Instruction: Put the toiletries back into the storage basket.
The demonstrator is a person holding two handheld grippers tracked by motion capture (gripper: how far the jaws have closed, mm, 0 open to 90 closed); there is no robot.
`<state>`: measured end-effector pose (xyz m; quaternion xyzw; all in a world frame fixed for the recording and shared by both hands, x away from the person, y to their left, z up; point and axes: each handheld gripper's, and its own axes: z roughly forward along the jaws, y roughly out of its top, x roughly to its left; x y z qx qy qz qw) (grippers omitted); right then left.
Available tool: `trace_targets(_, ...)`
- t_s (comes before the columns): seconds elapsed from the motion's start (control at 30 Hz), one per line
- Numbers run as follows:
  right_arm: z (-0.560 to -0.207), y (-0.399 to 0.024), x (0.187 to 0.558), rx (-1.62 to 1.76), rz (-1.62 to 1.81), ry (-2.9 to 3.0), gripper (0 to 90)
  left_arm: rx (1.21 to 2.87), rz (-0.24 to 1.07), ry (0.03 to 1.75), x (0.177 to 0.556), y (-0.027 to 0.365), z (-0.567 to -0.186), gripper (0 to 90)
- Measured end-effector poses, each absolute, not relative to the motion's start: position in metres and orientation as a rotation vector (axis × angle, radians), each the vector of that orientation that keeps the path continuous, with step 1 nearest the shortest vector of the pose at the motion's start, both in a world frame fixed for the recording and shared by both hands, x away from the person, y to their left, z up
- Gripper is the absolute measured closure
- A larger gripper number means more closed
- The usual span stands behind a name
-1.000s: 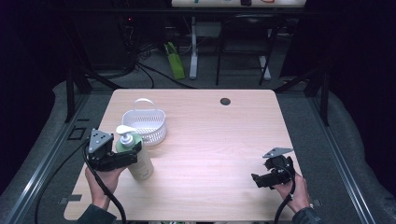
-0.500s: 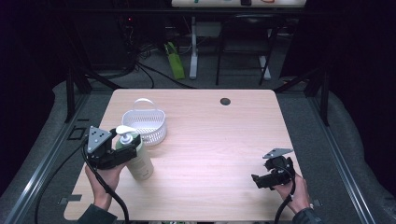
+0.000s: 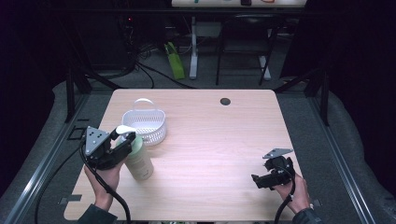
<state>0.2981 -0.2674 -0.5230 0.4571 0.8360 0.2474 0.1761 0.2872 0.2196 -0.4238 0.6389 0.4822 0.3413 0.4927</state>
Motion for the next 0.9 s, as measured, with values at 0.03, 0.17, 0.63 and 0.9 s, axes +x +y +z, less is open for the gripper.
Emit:
trace_targets(0.03,-0.5230,-0.2675,0.2981,1.295,0.701,2.368,3.9,1.550,0.829,1.169,0.2872,0.2199,-0.4235,52.1)
trace_targets(0.17,-0.5231,-0.2676,0.2981,1.301,0.704,2.367,4.0,1.533,0.842,1.160,0.2869,0.2196,-0.4234,57.1)
trace_targets(0.63,-0.5226,-0.2679,0.2978,1.298,0.702,2.365,4.0,1.535,0.877,1.134,0.2853,0.2184,-0.4232,67.0)
trace_targets(0.9,-0.5223,-0.2692,0.2978,1.303,0.707,2.359,4.1,1.538,0.886,1.125,0.2854,0.2180,-0.4235,67.4)
